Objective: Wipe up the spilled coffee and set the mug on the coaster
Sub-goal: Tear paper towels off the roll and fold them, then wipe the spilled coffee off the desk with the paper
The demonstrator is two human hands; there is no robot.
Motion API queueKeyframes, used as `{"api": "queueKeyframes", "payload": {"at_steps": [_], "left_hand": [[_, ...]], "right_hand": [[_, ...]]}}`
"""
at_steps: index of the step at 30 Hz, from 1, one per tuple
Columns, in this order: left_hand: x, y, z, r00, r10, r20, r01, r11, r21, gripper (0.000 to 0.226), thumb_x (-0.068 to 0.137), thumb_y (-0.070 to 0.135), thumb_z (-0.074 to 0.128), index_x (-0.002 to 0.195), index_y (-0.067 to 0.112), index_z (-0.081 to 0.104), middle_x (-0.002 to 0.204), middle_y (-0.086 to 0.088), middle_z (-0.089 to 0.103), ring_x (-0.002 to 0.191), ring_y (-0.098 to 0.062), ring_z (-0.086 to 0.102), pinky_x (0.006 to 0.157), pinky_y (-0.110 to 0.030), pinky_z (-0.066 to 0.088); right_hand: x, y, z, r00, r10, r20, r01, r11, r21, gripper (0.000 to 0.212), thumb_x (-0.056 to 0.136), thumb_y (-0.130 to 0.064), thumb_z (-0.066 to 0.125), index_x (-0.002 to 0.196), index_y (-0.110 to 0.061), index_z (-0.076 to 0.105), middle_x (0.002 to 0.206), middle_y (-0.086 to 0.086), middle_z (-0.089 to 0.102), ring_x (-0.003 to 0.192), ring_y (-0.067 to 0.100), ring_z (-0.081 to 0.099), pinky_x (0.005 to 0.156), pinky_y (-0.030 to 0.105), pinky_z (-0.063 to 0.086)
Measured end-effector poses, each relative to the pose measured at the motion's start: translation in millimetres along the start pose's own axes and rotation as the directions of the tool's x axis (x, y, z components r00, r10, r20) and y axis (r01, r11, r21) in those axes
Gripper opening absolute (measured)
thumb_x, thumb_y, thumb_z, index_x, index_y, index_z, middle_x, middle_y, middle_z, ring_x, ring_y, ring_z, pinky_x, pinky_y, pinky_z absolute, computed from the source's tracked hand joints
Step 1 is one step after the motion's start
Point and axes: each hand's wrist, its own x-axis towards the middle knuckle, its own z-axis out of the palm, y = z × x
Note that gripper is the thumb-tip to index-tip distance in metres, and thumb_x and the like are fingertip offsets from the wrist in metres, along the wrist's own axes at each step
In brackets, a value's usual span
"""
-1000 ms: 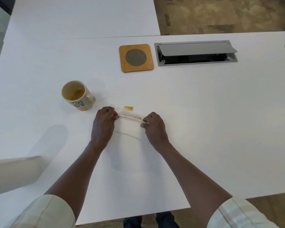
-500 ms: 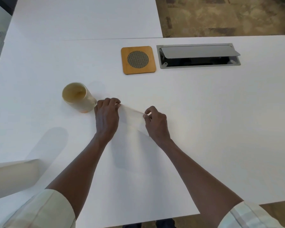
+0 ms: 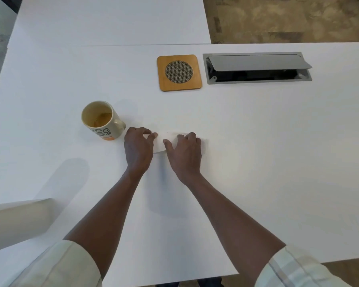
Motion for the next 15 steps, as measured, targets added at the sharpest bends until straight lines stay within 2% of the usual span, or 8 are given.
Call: {"api": "queueKeyframes", "payload": {"at_steps": [3,5,7,10,11,13,15], "left_hand": [[-17,-6,-3,1.000,-0.002,0.018,0.003,0.998,-0.060,0.024,0.097,0.020,0.061,0.114,0.009,0.073,0.124,-0.009,0.064,0.120,-0.025,0.056,0.095,-0.022,0.033],[-36,-12,-9,1.000,0.006,-0.003,-0.006,0.997,-0.071,0.028,0.098,0.018,0.059,0.122,0.009,0.069,0.132,-0.007,0.060,0.126,-0.025,0.051,0.099,-0.021,0.032],[-61,-27,-17,0.996,-0.031,-0.084,0.024,0.996,-0.085,0.027,0.097,0.017,0.060,0.123,0.010,0.069,0.133,-0.006,0.060,0.127,-0.025,0.049,0.101,-0.018,0.029],[-101,-63,-34,0.954,-0.131,-0.270,0.113,0.990,-0.081,0.021,0.093,0.013,0.065,0.112,0.007,0.072,0.124,-0.014,0.065,0.120,-0.034,0.055,0.103,-0.008,0.025],[-115,-78,-40,0.936,-0.160,-0.315,0.150,0.987,-0.056,0.021,0.092,0.012,0.066,0.111,0.005,0.072,0.122,-0.017,0.066,0.118,-0.037,0.056,0.106,-0.013,0.028],[-142,-105,-51,0.903,-0.223,-0.368,0.252,0.967,0.032,0.026,0.091,0.014,0.068,0.115,0.003,0.069,0.126,-0.020,0.064,0.122,-0.040,0.054,0.111,-0.038,0.036],[-168,-124,-58,0.880,-0.284,-0.381,0.346,0.932,0.106,0.036,0.094,0.023,0.066,0.125,0.006,0.061,0.139,-0.017,0.055,0.134,-0.038,0.044,0.112,-0.051,0.033]], "right_hand": [[1,-16,8,0.997,0.067,-0.047,-0.069,0.997,-0.045,0.050,0.088,-0.057,0.054,0.098,-0.009,0.064,0.104,0.010,0.053,0.097,0.030,0.049,0.075,0.038,0.048],[1,-22,14,0.993,0.085,-0.085,-0.093,0.992,-0.088,0.044,0.086,-0.053,0.059,0.099,-0.011,0.061,0.105,0.009,0.053,0.095,0.030,0.049,0.076,0.038,0.046],[3,-21,18,0.990,0.102,-0.101,-0.112,0.989,-0.093,0.036,0.086,-0.044,0.063,0.101,-0.011,0.060,0.107,0.009,0.053,0.096,0.030,0.049,0.077,0.037,0.045],[6,-17,20,0.992,0.090,-0.085,-0.094,0.994,-0.048,0.026,0.088,-0.034,0.063,0.101,-0.012,0.063,0.105,0.007,0.055,0.097,0.028,0.048,0.081,0.034,0.043],[5,-19,22,0.994,0.070,-0.080,-0.073,0.997,-0.037,0.021,0.089,-0.030,0.062,0.101,-0.012,0.064,0.103,0.007,0.056,0.097,0.028,0.049,0.080,0.034,0.042],[2,-23,25,0.995,0.041,-0.090,-0.039,0.999,0.016,0.014,0.089,-0.019,0.061,0.099,-0.011,0.067,0.098,0.007,0.058,0.094,0.029,0.051,0.077,0.035,0.044],[0,-26,28,0.990,0.040,-0.133,-0.032,0.998,0.062,0.012,0.087,-0.010,0.062,0.095,-0.009,0.069,0.092,0.009,0.059,0.090,0.030,0.052,0.073,0.037,0.046]]}}
